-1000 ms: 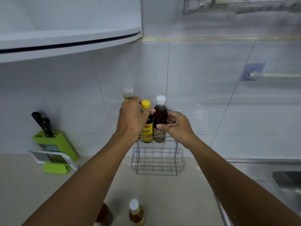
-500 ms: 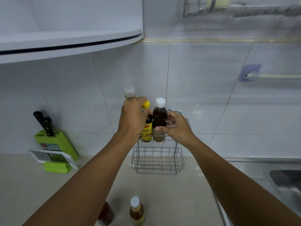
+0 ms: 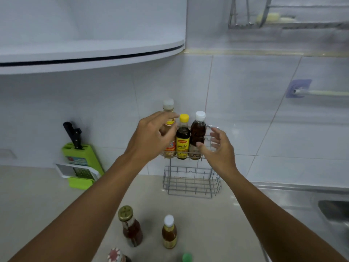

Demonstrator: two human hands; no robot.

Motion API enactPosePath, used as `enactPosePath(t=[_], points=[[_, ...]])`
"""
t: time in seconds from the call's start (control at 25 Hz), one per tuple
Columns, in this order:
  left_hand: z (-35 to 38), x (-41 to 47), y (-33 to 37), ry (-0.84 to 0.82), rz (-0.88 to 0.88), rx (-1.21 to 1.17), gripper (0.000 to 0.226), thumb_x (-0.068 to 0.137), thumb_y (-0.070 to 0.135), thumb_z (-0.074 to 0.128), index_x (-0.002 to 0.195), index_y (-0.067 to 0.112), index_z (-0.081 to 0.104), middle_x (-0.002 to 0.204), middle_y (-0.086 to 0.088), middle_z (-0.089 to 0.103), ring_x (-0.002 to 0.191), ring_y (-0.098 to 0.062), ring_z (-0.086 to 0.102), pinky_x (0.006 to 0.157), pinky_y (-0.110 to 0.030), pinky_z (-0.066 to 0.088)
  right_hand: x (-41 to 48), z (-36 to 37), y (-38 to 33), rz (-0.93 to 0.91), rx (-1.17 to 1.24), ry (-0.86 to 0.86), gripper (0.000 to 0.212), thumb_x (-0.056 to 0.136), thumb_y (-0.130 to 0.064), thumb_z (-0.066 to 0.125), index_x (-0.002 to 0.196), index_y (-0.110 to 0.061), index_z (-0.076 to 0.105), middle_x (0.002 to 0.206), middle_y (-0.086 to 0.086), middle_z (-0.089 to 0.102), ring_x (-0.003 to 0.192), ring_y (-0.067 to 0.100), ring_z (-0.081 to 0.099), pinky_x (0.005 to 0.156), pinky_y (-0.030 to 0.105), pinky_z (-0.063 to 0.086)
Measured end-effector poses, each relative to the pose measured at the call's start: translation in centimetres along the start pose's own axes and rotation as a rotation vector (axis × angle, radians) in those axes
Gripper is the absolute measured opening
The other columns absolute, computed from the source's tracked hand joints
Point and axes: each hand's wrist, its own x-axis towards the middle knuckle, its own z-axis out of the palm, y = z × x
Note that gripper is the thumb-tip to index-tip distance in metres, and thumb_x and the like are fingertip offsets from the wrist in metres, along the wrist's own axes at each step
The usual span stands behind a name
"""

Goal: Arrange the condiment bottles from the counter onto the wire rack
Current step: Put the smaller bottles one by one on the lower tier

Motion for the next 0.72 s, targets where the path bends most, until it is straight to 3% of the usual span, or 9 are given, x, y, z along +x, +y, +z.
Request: enactPosePath(t=[0.08, 0.16, 0.2, 0.28, 0.36, 0.44, 0.52, 0.6, 0.72], points=[[-3.2, -1.8, -2.1, -0.114, -0.031, -0.014, 0.019, 0.092, 0.019, 0.068, 0.11, 0.021, 0.075, 0.087, 0.01, 0.073, 0.052, -0.013, 0.061, 0.054, -0.01, 0.044, -2.5, 0.5, -1.5, -0.139, 0.019, 0.193, 0.05, 0.085, -0.017, 0.078, 0.13, -0.02, 0.057, 0.116, 0.001, 0.061, 0.1, 0.013, 0.06, 0.086, 0.026, 0.054], [-5.6, -4.7, -5.8, -0.227, -0.175, -0.041, 0.021, 0.092, 0.015, 0.066, 0.108, 0.024, 0.075, 0.083, 0.009, 0.073, 0.058, -0.016, 0.067, 0.059, -0.017, 0.052, -5.5, 2.0, -3.4, -0.315, 0.014, 0.187, 0.034, 0.085, -0.002, 0.072, 0.115, -0.012, 0.063, 0.102, 0.003, 0.061, 0.087, 0.011, 0.058, 0.076, 0.021, 0.051], [-6.5, -6.7, -7.9, -0.276, -0.271, -0.073, 0.025, 0.092, 0.009, 0.063, 0.11, 0.024, 0.074, 0.086, 0.004, 0.075, 0.062, -0.019, 0.069, 0.064, -0.023, 0.056, -7.2, 3.2, -4.2, -0.396, -0.008, 0.092, 0.028, 0.083, 0.003, 0.07, 0.108, -0.01, 0.066, 0.095, 0.002, 0.061, 0.081, 0.008, 0.056, 0.072, 0.019, 0.048], [-7.5, -11.9, -11.8, -0.367, -0.461, -0.135, 0.041, 0.089, -0.006, 0.055, 0.11, 0.026, 0.07, 0.092, -0.003, 0.075, 0.07, -0.018, 0.068, 0.068, -0.031, 0.057, -10.8, 6.4, -5.3, -0.463, -0.069, -0.271, 0.024, 0.084, -0.003, 0.069, 0.106, -0.014, 0.069, 0.092, -0.004, 0.062, 0.079, 0.006, 0.057, 0.071, 0.017, 0.046], [-7.4, -17.4, -14.7, -0.465, -0.616, -0.221, 0.056, 0.084, -0.02, 0.048, 0.108, 0.028, 0.065, 0.095, -0.005, 0.07, 0.076, -0.015, 0.062, 0.066, -0.022, 0.051, -13.8, 10.0, -5.5, -0.376, -0.234, -0.703, 0.037, 0.087, -0.026, 0.068, 0.123, -0.028, 0.062, 0.11, -0.008, 0.059, 0.091, 0.007, 0.06, 0.077, 0.022, 0.049], [-6.3, -22.0, -15.7, -0.649, -0.758, -0.285, 0.057, 0.081, -0.023, 0.051, 0.119, 0.019, 0.061, 0.108, -0.009, 0.064, 0.092, -0.02, 0.057, 0.065, -0.009, 0.045, -16.1, 13.3, -4.7, -0.283, -0.432, -0.955, 0.055, 0.088, -0.039, 0.067, 0.139, -0.035, 0.048, 0.129, -0.008, 0.05, 0.109, 0.011, 0.058, 0.089, 0.029, 0.051], [-4.8, -25.6, -16.0, -0.841, -0.802, -0.27, 0.066, 0.079, -0.011, 0.066, 0.138, 0.015, 0.05, 0.125, -0.003, 0.058, 0.107, -0.015, 0.055, 0.072, -0.003, 0.044, -17.3, 15.6, -4.1, -0.249, -0.531, -0.985, 0.057, 0.091, -0.041, 0.065, 0.144, -0.029, 0.047, 0.133, -0.002, 0.049, 0.12, 0.019, 0.055, 0.098, 0.03, 0.047], [-2.9, -27.9, -15.9, -0.887, -0.809, -0.313, 0.07, 0.077, 0.007, 0.078, 0.139, 0.023, 0.05, 0.126, 0.01, 0.056, 0.113, -0.007, 0.054, 0.082, -0.005, 0.043, -17.6, 16.6, -3.9, -0.244, -0.565, -0.939, 0.051, 0.095, -0.04, 0.063, 0.142, -0.026, 0.053, 0.13, 0.002, 0.053, 0.123, 0.022, 0.053, 0.098, 0.028, 0.042], [-0.3, -29.3, -15.6, -0.818, -0.829, -0.387, 0.051, 0.06, 0.034, 0.089, 0.105, 0.039, 0.065, 0.108, 0.013, 0.071, 0.103, -0.01, 0.067, 0.093, -0.031, 0.055, -17.2, 17.2, -3.6, -0.232, -0.577, -0.958, 0.054, 0.093, -0.041, 0.067, 0.144, -0.025, 0.055, 0.132, 0.003, 0.057, 0.126, 0.023, 0.05, 0.101, 0.03, 0.04]])
